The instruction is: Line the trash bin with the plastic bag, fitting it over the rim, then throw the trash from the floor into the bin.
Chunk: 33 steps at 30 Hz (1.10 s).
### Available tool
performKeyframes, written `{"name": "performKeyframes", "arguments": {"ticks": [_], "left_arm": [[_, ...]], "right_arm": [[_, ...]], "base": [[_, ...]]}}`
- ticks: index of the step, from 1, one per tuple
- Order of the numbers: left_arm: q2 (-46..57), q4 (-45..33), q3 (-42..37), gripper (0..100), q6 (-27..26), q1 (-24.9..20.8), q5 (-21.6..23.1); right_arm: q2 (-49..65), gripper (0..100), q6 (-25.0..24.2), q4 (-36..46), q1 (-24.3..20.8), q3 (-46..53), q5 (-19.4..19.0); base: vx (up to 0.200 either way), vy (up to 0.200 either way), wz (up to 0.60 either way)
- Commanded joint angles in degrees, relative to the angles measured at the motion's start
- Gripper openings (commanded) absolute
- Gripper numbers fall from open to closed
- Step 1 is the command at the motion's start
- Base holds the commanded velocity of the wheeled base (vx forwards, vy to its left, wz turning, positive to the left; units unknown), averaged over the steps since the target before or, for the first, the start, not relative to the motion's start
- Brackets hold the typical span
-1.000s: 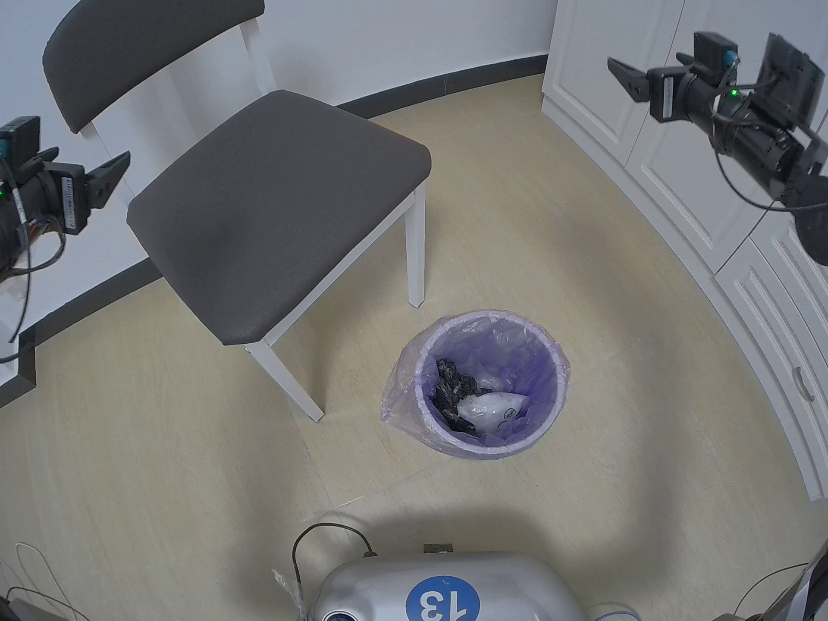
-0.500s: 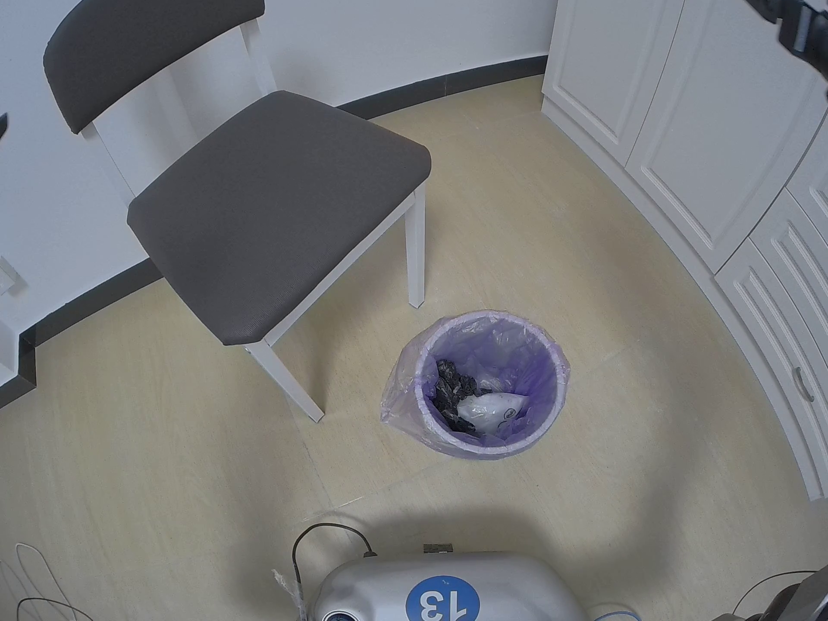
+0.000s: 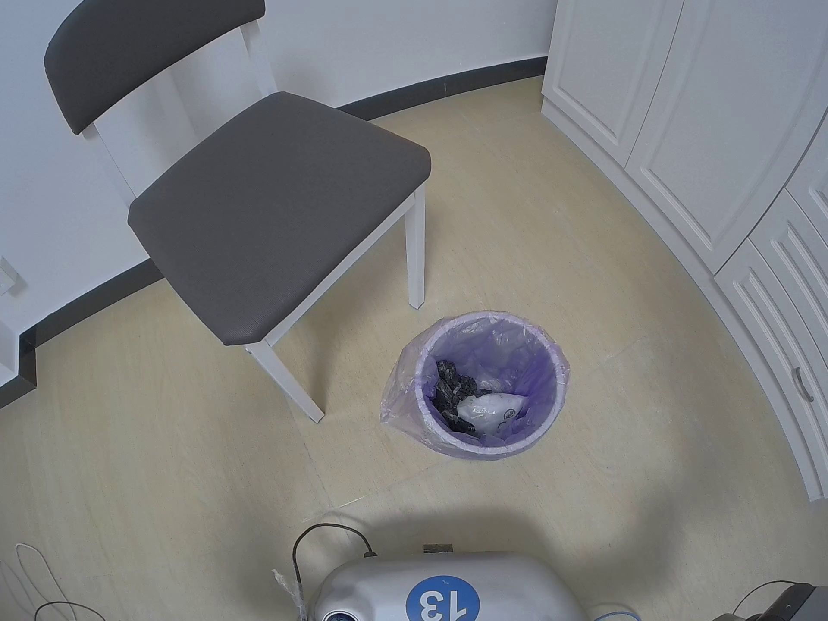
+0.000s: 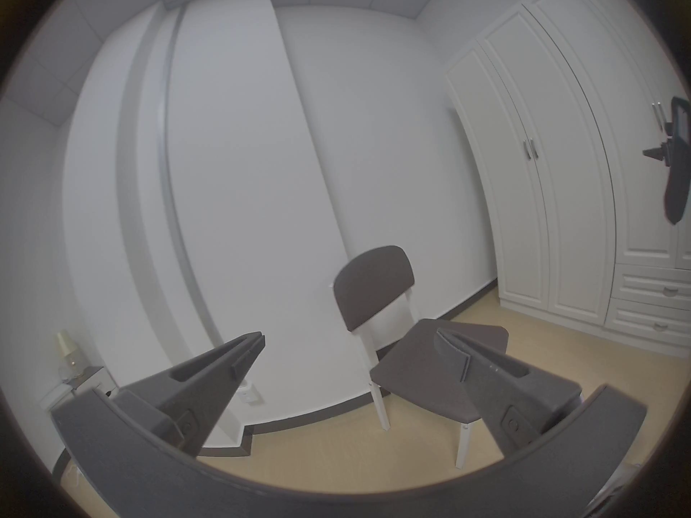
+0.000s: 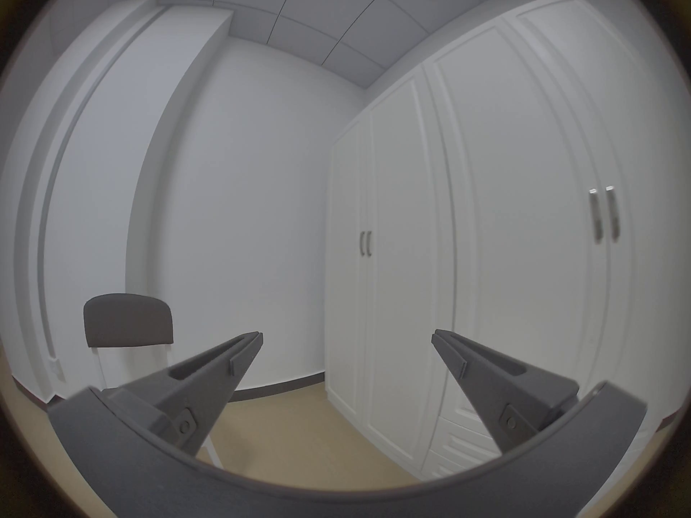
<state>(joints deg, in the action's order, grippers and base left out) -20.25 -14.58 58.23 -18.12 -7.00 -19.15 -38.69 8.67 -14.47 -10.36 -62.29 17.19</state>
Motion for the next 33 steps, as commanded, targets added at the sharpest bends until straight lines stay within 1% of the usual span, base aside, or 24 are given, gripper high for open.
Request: {"name": "performKeyframes", "arguments": {"ticks": [1, 3, 7, 11, 15, 16, 19, 21, 23, 25, 27, 28, 30, 33], "left_arm": [[11.28, -5.81, 2.94, 100, -1.31, 0.93, -2.38], [13.57, -9.77, 4.7, 100, -3.24, 2.08, -2.29], [16.12, -16.27, 7.6, 100, -3.15, 5.15, -2.03], [17.61, -18.73, 8.12, 100, -2.98, 5.94, -2.03], [19.72, -20.49, 7.77, 100, -2.89, 6.47, -2.03], [19.98, -20.84, 7.77, 100, -2.89, 6.56, -2.03], [20.16, -23.83, 9.53, 100, 0.45, 6.91, -2.03], [20.16, -25.41, 10.5, 100, 1.24, 6.91, -2.03], [20.16, -27.87, 11.29, 100, 1.77, 6.91, -1.85], [20.16, -30.51, 12.69, 100, 3.35, 6.91, -1.85], [20.25, -33.85, 13.57, 100, 4.67, 6.91, -1.77], [20.25, -35.69, 13.84, 100, 5.02, 6.91, -1.77], [20.25, -38.86, 14.1, 100, 5.55, 6.91, -1.68], [20.25, -43.43, 13.84, 100, 7.92, 7.0, -1.33]], "right_arm": [[15.4, 100, -1.28, 6.65, 2.89, 3.5, 0.04], [18.39, 100, -1.37, 9.28, 2.98, 3.32, 0.13], [23.4, 100, -1.46, 12.8, 3.24, 3.93, 0.04], [27.88, 100, -1.46, 16.4, 3.24, 3.93, -0.31], [32.72, 100, -1.55, 20.53, 3.24, 4.46, 0.13], [32.8, 100, -1.81, 20.8, 3.24, 4.46, 0.48], [32.98, 100, -6.38, 21.33, 4.47, 2.44, 4.52], [33.07, 100, -7.61, 21.94, 5.88, 2.0, 4.96], [34.74, 100, -7.79, 23.44, 8.52, 2.88, 4.61], [38.08, 100, -7.79, 26.6, 9.83, 4.55, 3.99], [38.69, 100, -9.19, 28.88, 10.1, 5.43, 3.73], [38.69, 100, -10.95, 28.88, 10.1, 5.43, 3.99], [38.69, 100, -12.97, 29.15, 10.1, 5.43, 3.29], [38.69, 100, -13.24, 29.41, 10.1, 8.5, 0.92]], "base": [[0.0, 0.0, 0.0], [0.0, 0.0, 0.0], [0.0, 0.0, 0.0], [0.0, 0.0, 0.0], [0.0, 0.0, 0.0], [0.0, 0.0, 0.0], [0.0, 0.0, 0.0], [0.0, 0.0, 0.0], [0.0, 0.0, 0.0], [0.0, 0.0, 0.0], [0.0, 0.0, 0.0], [0.0, 0.0, 0.0], [0.0, 0.0, 0.0], [0.0, 0.0, 0.0]]}}
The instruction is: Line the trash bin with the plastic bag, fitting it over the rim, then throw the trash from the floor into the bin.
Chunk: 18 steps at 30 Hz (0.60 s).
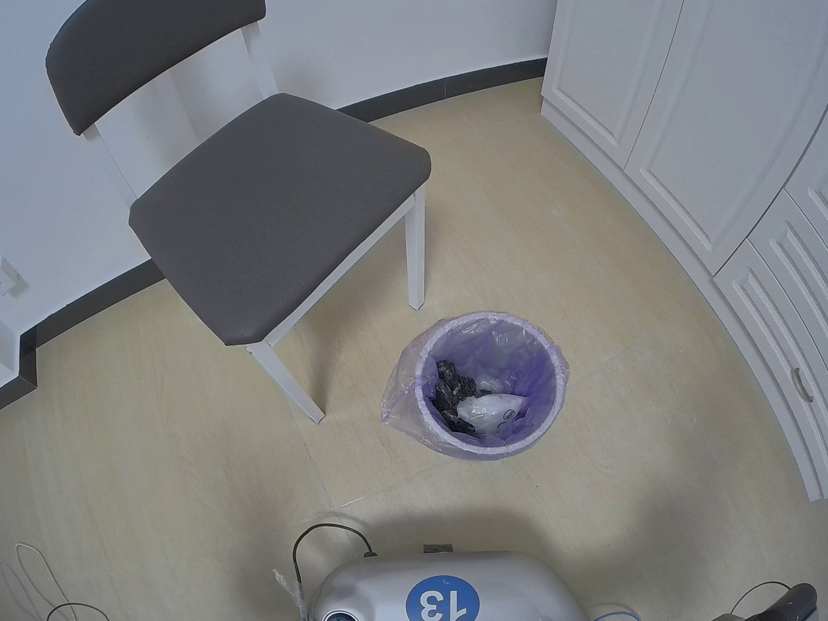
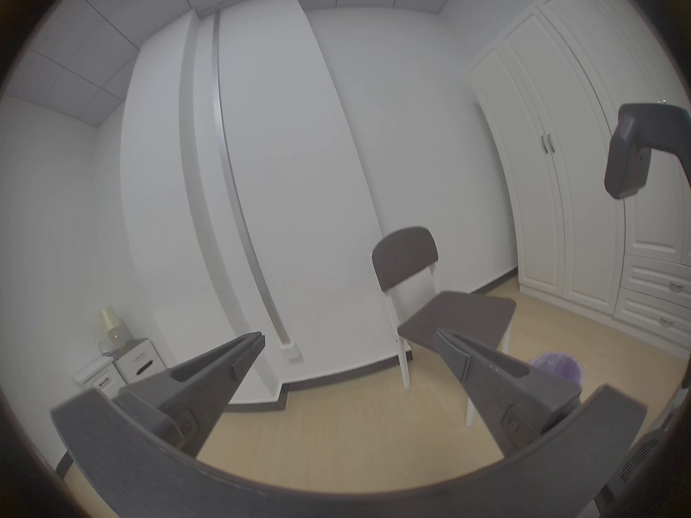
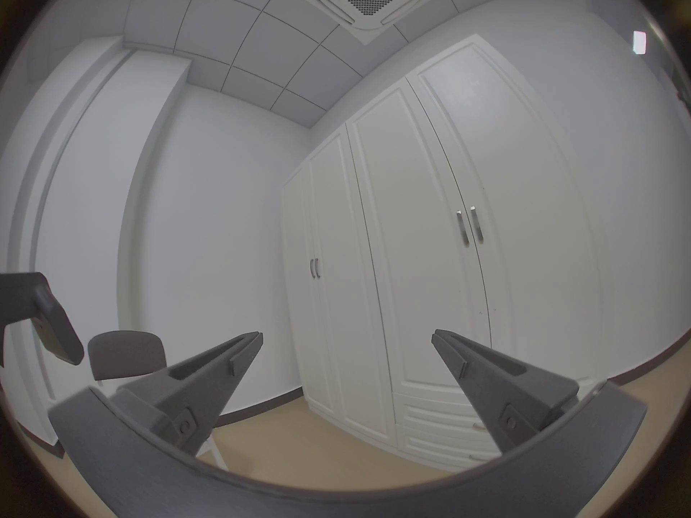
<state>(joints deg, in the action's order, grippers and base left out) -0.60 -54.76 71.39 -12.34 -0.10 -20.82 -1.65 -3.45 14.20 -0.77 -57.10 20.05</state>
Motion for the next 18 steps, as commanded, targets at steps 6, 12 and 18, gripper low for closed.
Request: {"name": "performKeyframes", "arguments": {"ticks": [6, 12, 18], "left_arm": [[0.6, -14.76, 0.07, 100, 9.61, 0.01, 2.8], [0.6, -19.51, 5.08, 100, 12.51, 0.01, 2.19], [0.6, -23.11, 10.26, 100, 12.78, 0.01, 1.4]], "right_arm": [[1.65, 100, -0.94, 0.3, 0.5, 13.68, -5.64], [1.65, 100, -0.77, -0.49, 0.5, 24.67, -5.99], [1.65, 100, 0.55, -5.68, 0.5, 34.69, -6.08]], "base": [[0.0, 0.0, 0.0], [0.0, 0.0, 0.0], [0.0, 0.0, 0.0]]}}
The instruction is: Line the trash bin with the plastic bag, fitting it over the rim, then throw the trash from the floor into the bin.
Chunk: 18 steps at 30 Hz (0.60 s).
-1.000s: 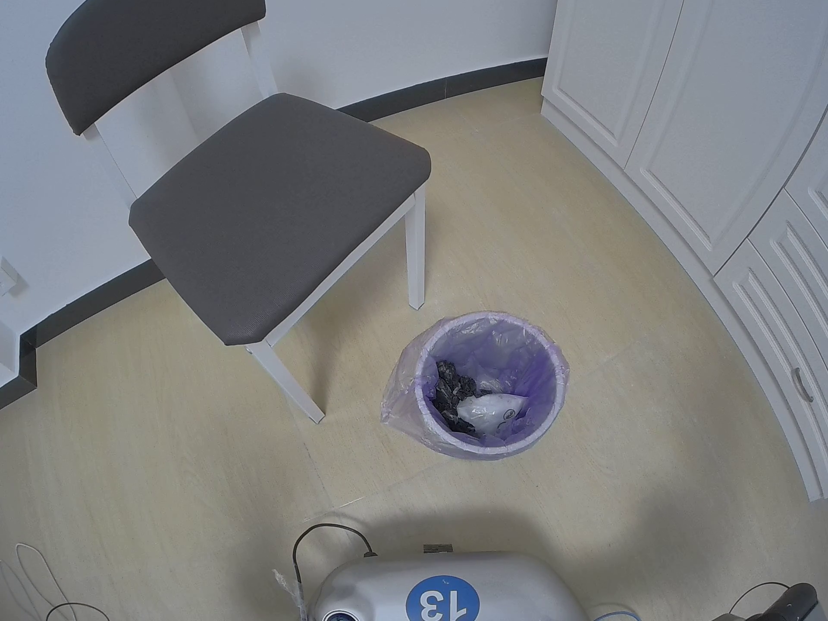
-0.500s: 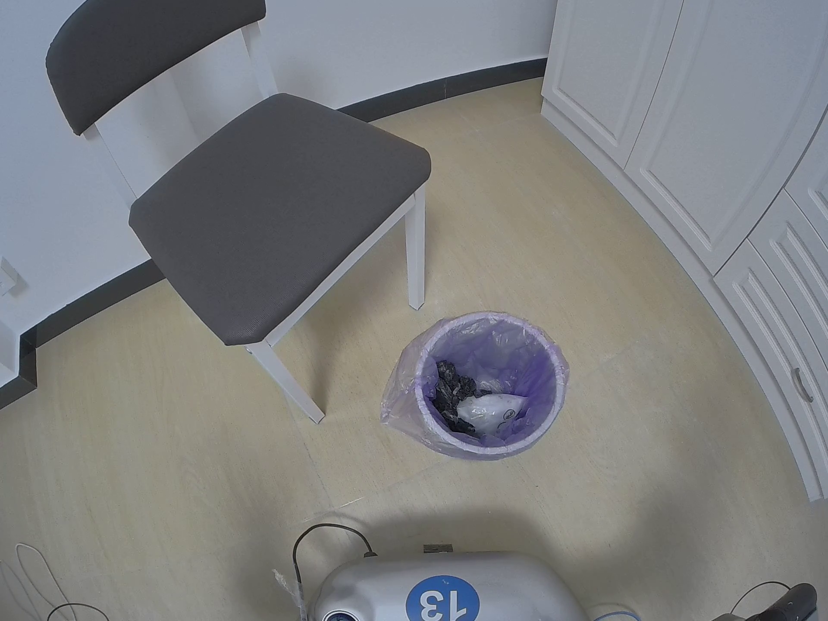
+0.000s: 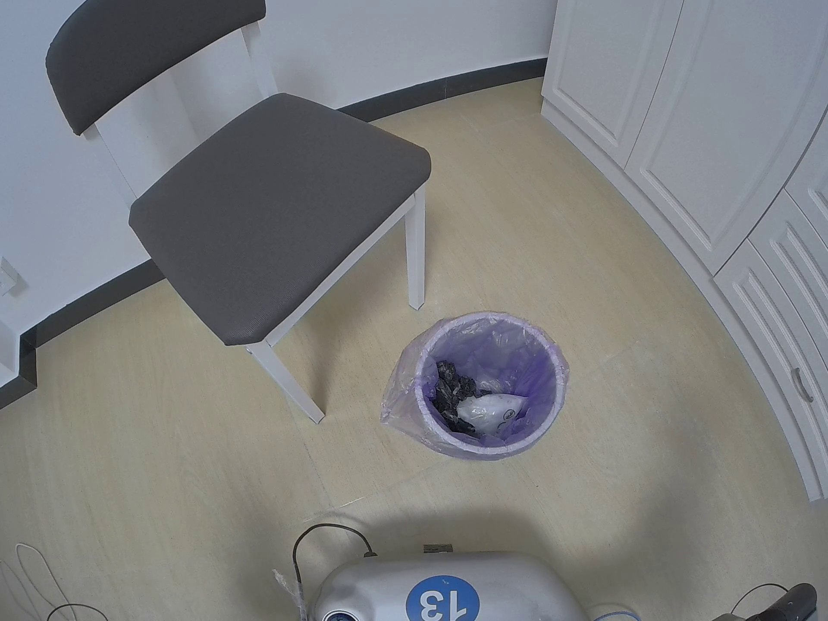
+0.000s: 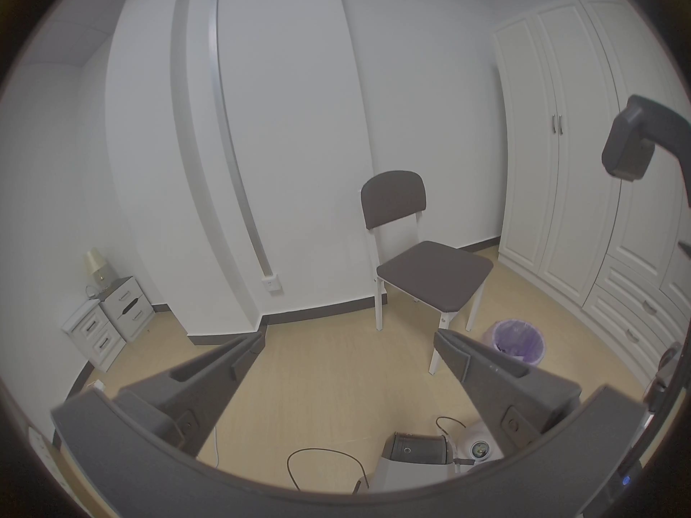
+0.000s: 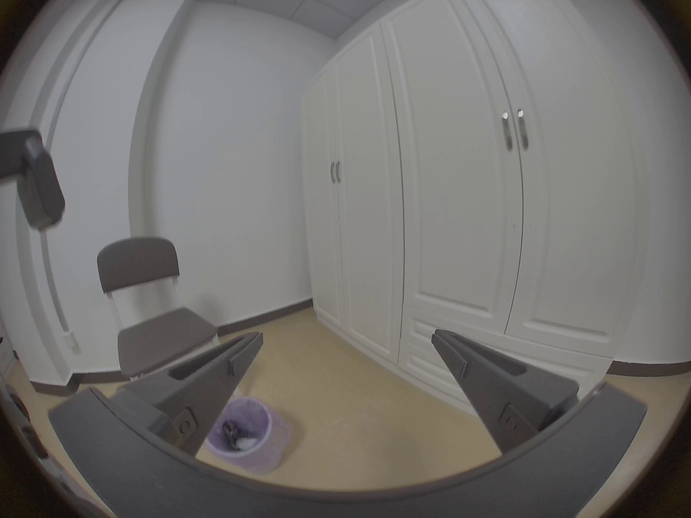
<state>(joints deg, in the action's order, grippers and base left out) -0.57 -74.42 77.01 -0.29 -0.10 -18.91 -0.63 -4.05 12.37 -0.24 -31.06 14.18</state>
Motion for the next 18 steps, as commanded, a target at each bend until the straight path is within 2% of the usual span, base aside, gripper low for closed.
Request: {"name": "performKeyframes", "arguments": {"ticks": [1, 3, 4, 6, 7, 10, 14, 18], "left_arm": [[0.57, -5.03, 4.91, 100, 0.91, 0.01, -0.43], [0.57, -6.35, 4.91, 100, 1.0, 0.01, -0.34], [0.57, -8.9, 4.12, 100, 1.7, 0.1, -0.16], [0.57, -10.13, 2.88, 100, 3.37, 0.01, -0.08], [0.57, -11.01, 1.21, 100, 6.09, 0.1, 0.01], [0.57, -11.89, -3.27, 100, 11.89, 0.1, 0.1], [0.57, -9.34, -11.44, 100, 18.84, 0.01, 0.19], [0.57, 0.24, -22.34, 100, 20.16, 0.1, -0.52]], "right_arm": [[0.63, 100, 1.67, -5.52, -0.02, 11.02, -0.2], [0.63, 100, 2.38, -7.28, -0.02, 13.04, -0.2], [0.63, 100, 4.4, -12.37, -0.02, 17.88, -0.2], [0.63, 100, 5.89, -16.15, -0.02, 21.13, -0.2], [0.63, 100, 7.21, -20.37, -0.02, 24.73, -0.29], [0.63, 100, 9.5, -25.47, -0.02, 30.18, -0.47], [0.63, 100, 10.29, -24.41, -0.02, 31.06, -0.38], [0.63, 100, 10.29, -21.87, -0.02, 31.06, 0.15]], "base": [[0.0, 0.0, 0.0], [0.0, 0.0, 0.0], [0.0, 0.0, 0.0], [0.0, 0.0, 0.0], [0.0, 0.0, 0.0], [0.0, 0.0, 0.0], [0.0, 0.0, 0.0], [0.0, 0.0, 0.0]]}}
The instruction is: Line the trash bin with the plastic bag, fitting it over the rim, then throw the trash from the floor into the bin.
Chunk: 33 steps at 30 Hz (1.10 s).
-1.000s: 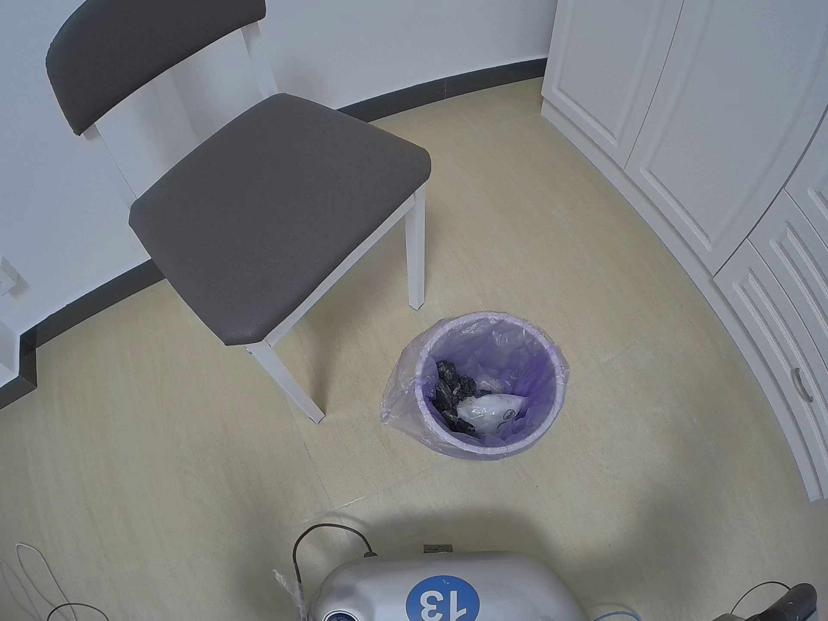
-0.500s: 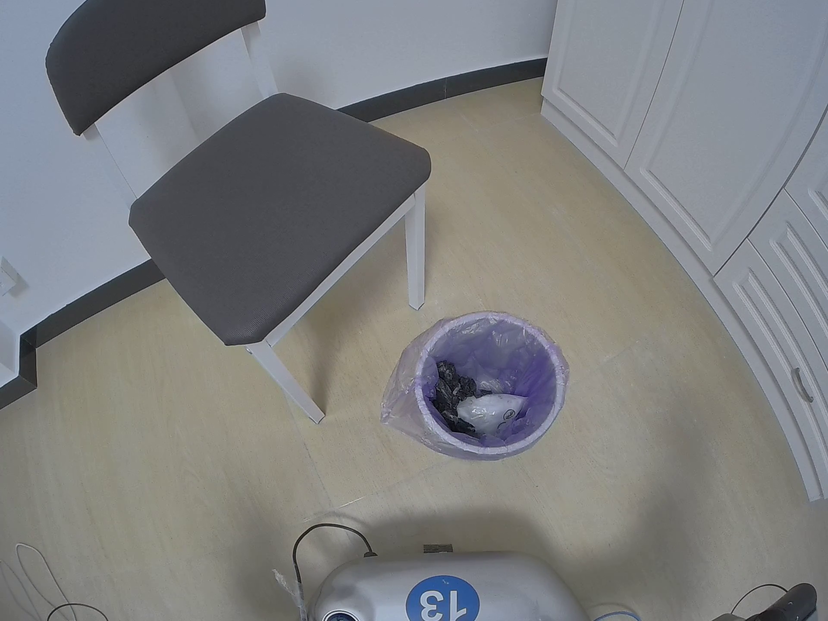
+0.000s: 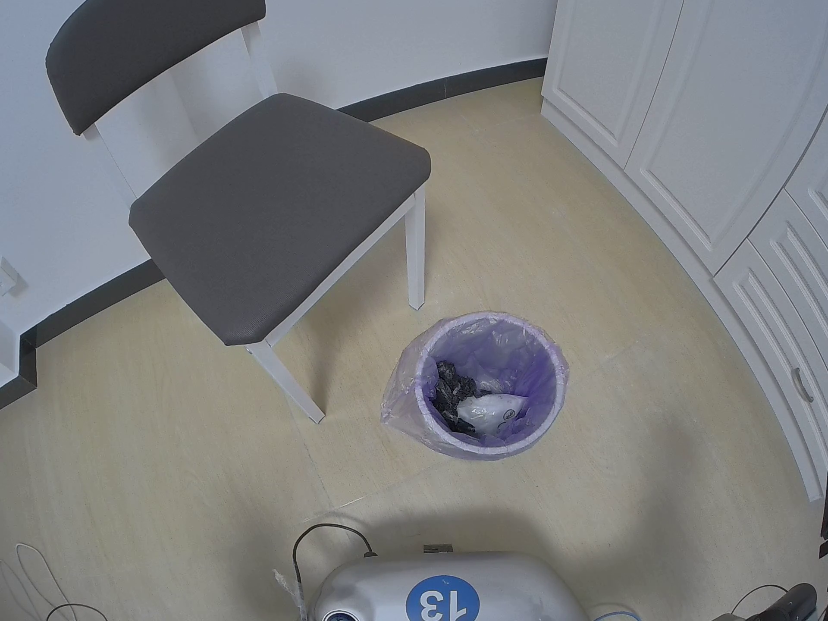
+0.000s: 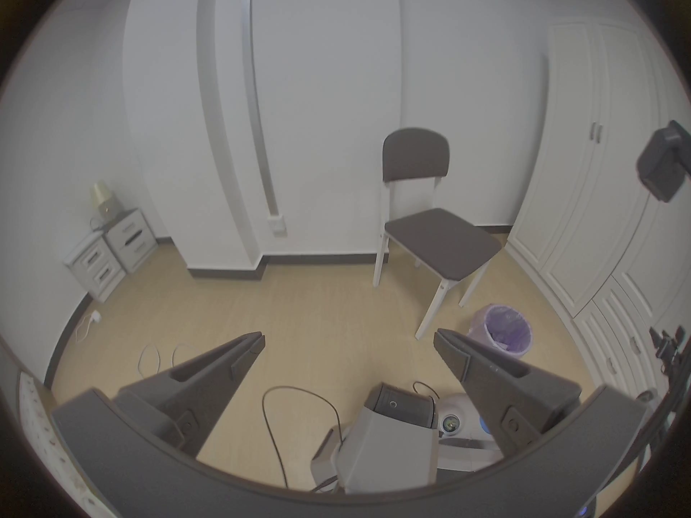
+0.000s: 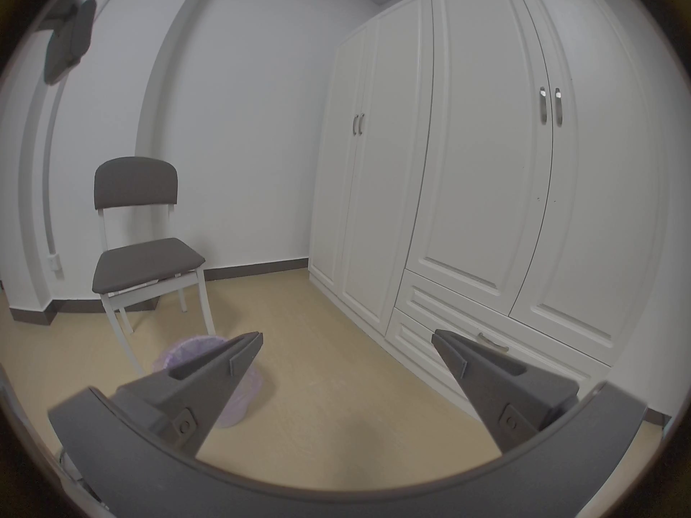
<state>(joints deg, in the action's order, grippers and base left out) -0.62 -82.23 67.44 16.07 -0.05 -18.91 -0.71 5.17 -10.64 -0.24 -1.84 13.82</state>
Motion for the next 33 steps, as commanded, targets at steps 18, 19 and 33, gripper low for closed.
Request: {"name": "performKeyframes", "arguments": {"ticks": [18, 19, 33], "left_arm": [[0.62, 83.02, -66.56, 100, -21.08, -0.04, -1.13], [0.53, 82.93, -66.47, 100, -21.08, -0.04, 1.51], [0.53, 81.79, -67.17, 100, -17.83, -0.13, 20.67]], "right_arm": [[0.71, 100, -2.36, 6.86, -0.02, 1.84, -0.2], [0.71, 100, -2.27, 6.95, -0.02, 1.84, -0.46], [0.71, 100, -2.53, 11.43, -0.02, 1.75, -14.35]], "base": [[0.0, 0.0, 0.0], [0.0, 0.0, 0.0], [0.0, 0.0, 0.0]]}}
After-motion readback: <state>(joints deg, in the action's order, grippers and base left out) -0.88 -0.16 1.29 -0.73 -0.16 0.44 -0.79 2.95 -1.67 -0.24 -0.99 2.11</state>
